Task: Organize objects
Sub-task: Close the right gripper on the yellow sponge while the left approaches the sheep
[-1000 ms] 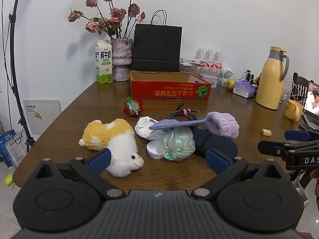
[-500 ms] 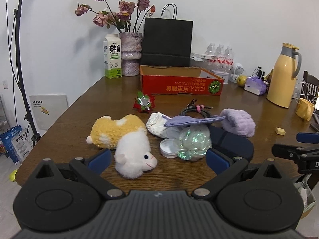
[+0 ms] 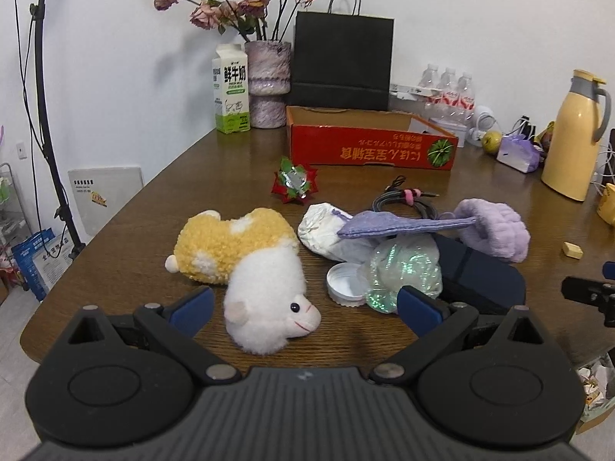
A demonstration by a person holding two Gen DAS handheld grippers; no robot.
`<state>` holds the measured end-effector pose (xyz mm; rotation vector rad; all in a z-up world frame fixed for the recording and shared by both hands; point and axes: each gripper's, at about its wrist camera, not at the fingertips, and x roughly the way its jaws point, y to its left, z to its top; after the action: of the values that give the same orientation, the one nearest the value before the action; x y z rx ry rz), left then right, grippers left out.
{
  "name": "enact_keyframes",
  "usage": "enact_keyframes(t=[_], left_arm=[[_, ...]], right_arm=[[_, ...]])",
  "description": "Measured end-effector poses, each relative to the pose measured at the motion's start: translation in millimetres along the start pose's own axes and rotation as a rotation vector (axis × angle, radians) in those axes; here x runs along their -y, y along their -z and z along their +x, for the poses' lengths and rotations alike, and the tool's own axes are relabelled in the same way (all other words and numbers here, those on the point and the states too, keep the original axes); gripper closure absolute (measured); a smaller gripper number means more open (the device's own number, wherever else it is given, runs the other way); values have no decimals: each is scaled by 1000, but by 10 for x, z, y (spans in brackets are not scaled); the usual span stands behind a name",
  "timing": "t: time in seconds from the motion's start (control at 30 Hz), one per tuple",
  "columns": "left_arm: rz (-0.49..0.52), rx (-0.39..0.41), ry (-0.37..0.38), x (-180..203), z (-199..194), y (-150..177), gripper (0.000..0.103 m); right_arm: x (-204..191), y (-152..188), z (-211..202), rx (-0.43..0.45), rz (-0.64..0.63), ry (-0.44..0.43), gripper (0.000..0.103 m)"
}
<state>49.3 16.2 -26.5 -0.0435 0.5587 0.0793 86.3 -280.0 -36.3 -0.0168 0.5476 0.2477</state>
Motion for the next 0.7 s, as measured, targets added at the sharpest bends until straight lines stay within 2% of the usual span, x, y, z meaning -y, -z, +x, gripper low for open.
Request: enact_keyframes(t=[0.47,0.7], left_arm=[[-13,-19,-76,51,233,-41,0],[-55,-21,-116,61,302,-43,0]], right_arm=[[480,-26,329,7,-52,65,0],[791,-55,543,3,-90,105,0]])
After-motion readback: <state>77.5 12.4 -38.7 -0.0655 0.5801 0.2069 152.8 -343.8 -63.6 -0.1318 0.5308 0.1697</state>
